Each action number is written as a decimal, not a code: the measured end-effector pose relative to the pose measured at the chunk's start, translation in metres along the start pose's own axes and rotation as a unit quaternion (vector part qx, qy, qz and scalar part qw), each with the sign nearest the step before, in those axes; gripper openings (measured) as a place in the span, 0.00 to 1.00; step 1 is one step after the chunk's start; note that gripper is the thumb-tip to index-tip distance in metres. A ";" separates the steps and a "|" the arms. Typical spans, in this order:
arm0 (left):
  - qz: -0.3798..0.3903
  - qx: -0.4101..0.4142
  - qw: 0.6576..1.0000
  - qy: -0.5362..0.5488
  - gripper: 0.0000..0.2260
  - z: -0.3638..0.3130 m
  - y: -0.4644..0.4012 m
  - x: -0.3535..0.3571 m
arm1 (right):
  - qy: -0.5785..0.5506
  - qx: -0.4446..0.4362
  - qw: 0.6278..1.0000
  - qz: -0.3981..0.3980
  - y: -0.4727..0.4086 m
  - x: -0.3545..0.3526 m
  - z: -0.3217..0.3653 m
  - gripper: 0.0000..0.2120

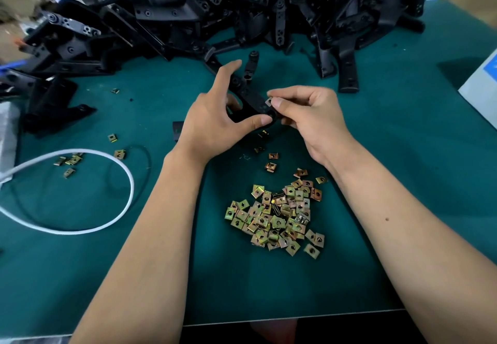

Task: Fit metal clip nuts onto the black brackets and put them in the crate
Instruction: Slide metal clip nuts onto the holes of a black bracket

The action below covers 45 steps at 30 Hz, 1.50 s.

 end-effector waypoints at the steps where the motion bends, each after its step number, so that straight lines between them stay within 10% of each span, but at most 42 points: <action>1: 0.000 -0.003 1.000 -0.009 0.44 0.000 0.000 0.000 | 0.010 -0.007 1.000 -0.005 0.000 -0.001 0.001 0.08; 45: 0.005 -0.089 0.990 -0.107 0.55 0.011 0.001 0.004 | 0.119 -0.104 0.987 -0.026 0.014 0.009 0.018 0.13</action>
Point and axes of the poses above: each hand's wrist, its own y-axis away from the middle knuckle, its own x-axis out of the palm, z = x × y, the point moved 10 cm from there along -y, towards the middle knuckle, and after that the axes turned 14 degrees about x, right-handed, at the moved point
